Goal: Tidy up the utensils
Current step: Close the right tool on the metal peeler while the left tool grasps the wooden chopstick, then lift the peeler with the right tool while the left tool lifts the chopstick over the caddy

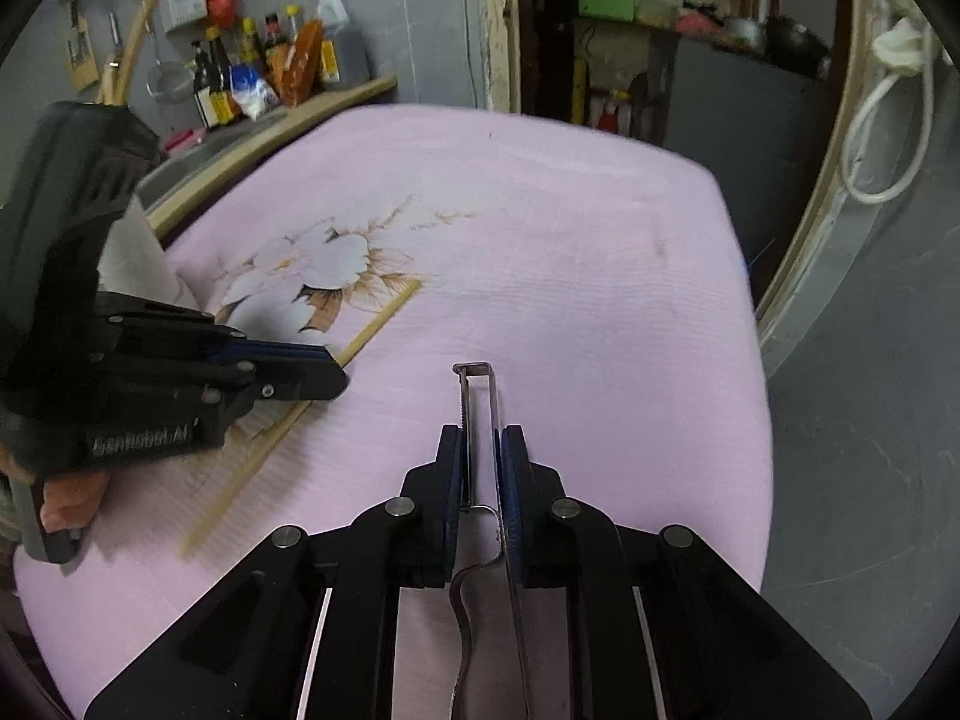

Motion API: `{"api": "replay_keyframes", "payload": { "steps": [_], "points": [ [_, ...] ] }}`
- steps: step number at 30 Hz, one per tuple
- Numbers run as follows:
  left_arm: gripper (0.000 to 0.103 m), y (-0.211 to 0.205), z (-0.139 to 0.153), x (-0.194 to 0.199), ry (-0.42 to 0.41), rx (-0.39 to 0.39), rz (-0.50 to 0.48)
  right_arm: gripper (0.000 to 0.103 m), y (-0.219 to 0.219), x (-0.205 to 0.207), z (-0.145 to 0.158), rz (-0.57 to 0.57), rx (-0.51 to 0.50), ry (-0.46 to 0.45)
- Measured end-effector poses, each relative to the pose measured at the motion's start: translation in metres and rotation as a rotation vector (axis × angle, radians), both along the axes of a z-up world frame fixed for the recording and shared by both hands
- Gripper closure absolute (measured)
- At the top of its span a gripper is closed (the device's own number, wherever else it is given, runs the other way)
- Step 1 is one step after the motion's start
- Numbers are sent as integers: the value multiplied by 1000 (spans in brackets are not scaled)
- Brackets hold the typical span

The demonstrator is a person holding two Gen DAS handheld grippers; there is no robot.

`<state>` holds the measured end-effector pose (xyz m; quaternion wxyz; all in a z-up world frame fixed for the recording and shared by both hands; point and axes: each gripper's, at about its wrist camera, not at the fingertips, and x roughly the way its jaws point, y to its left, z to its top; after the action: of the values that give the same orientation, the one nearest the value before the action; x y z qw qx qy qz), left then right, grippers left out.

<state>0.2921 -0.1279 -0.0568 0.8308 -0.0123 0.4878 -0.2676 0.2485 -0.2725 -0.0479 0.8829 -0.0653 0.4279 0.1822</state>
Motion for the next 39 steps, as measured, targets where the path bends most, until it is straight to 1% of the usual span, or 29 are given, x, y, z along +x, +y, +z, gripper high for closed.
{"api": "replay_keyframes", "payload": {
  "steps": [1, 3, 4, 7, 10, 12, 16, 19, 20, 23, 27, 32, 35, 37, 39],
  "points": [
    [101, 1, 2, -5, 2, -14, -5, 92, 0, -9, 2, -6, -6, -41],
    [101, 0, 4, -12, -14, -15, -6, 93, -1, -23, 6, -13, 11, -93],
    [101, 0, 7, -17, -31, -15, -6, 93, -2, -32, 10, -23, 28, -128],
    [101, 1, 19, -32, -100, -46, 1, 93, -3, -52, 17, -42, 51, -221],
    [101, 8, 38, -52, -251, -72, 34, 93, -3, -71, 26, -64, 67, -328],
    [101, 15, 48, -63, -335, -95, 64, 93, -1, -83, 34, -64, 84, -410],
    [101, 31, 63, -79, -464, -160, 124, 93, 5, -96, 46, -71, 112, -521],
    [101, 42, 74, -92, -562, -200, 161, 93, 12, -105, 58, -74, 140, -623],
    [101, 47, 79, -97, -605, -216, 177, 93, 14, -107, 62, -74, 148, -648],
    [101, 54, 92, -111, -696, -226, 214, 93, 22, -115, 80, -65, 189, -743],
    [101, 64, 114, -124, -791, -227, 265, 93, 37, -124, 107, -45, 251, -863],
    [101, 95, 143, -141, -895, -229, 336, 93, 50, -125, 132, -15, 330, -948],
    [101, 111, 156, -145, -951, -210, 381, 93, 64, -119, 144, 21, 389, -971],
    [101, 128, 162, -145, -972, -212, 412, 93, 74, -115, 152, 47, 431, -979],
    [101, 145, 169, -145, -976, -233, 440, 93, 83, -105, 159, 83, 504, -981]
  ]
}}
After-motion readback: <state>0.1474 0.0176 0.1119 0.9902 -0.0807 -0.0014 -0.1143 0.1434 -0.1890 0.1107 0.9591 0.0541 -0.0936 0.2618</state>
